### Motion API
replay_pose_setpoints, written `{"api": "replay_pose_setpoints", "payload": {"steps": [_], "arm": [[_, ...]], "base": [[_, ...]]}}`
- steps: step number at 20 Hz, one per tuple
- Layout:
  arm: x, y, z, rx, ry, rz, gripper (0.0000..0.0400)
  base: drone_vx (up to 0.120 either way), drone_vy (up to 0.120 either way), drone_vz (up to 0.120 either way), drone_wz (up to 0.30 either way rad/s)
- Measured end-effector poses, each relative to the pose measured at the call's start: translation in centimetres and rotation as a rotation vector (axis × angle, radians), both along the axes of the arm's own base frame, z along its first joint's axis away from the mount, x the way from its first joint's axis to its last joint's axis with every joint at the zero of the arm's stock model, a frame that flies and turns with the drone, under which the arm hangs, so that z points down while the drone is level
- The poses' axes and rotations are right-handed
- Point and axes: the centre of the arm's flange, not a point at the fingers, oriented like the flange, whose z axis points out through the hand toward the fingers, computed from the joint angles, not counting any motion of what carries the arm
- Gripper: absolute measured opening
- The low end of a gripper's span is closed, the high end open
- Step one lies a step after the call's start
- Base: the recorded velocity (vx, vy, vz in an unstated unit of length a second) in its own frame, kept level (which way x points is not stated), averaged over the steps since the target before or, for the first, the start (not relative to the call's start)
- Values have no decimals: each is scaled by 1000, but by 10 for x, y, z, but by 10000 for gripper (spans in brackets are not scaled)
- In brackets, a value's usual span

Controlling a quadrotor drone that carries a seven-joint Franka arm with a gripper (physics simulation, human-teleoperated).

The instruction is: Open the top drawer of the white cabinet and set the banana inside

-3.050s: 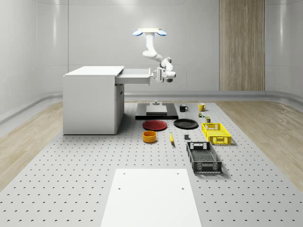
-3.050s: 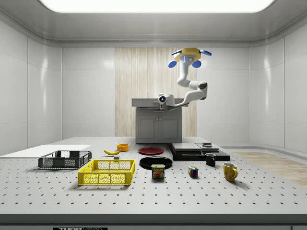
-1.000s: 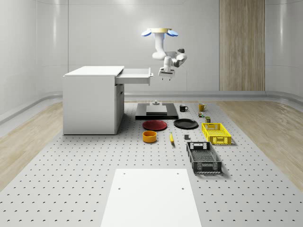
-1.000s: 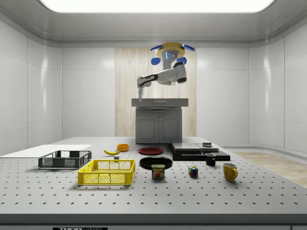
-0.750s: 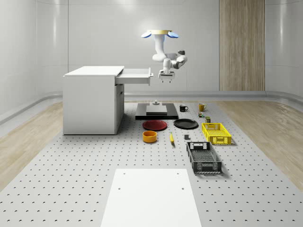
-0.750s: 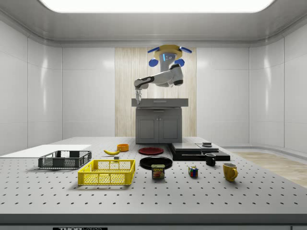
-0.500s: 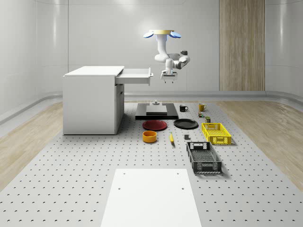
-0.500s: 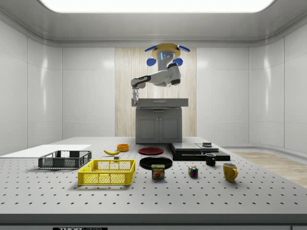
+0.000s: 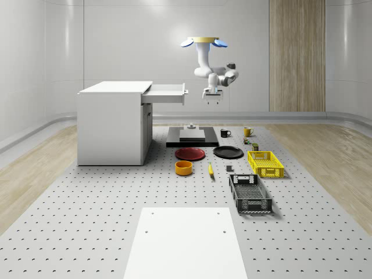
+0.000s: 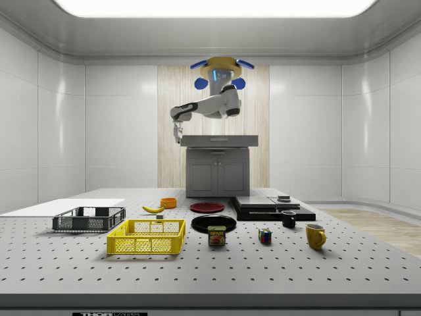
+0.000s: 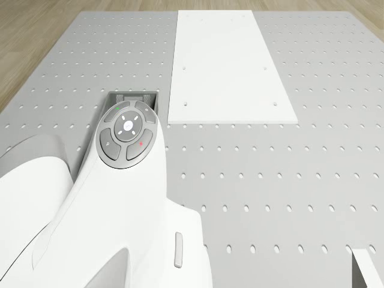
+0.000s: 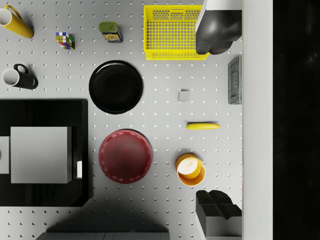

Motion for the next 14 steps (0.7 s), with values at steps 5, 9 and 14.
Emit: {"api": "replay_pose_setpoints", "payload": {"steps": [5,9,14], "arm": [[0,0,0,1,0,0,400],[0,0,0,1,0,0,400],[0,0,0,2,0,0,400]], "base": [[120,0,-120,0],[120,0,-120,0],[120,0,-120,0]]}}
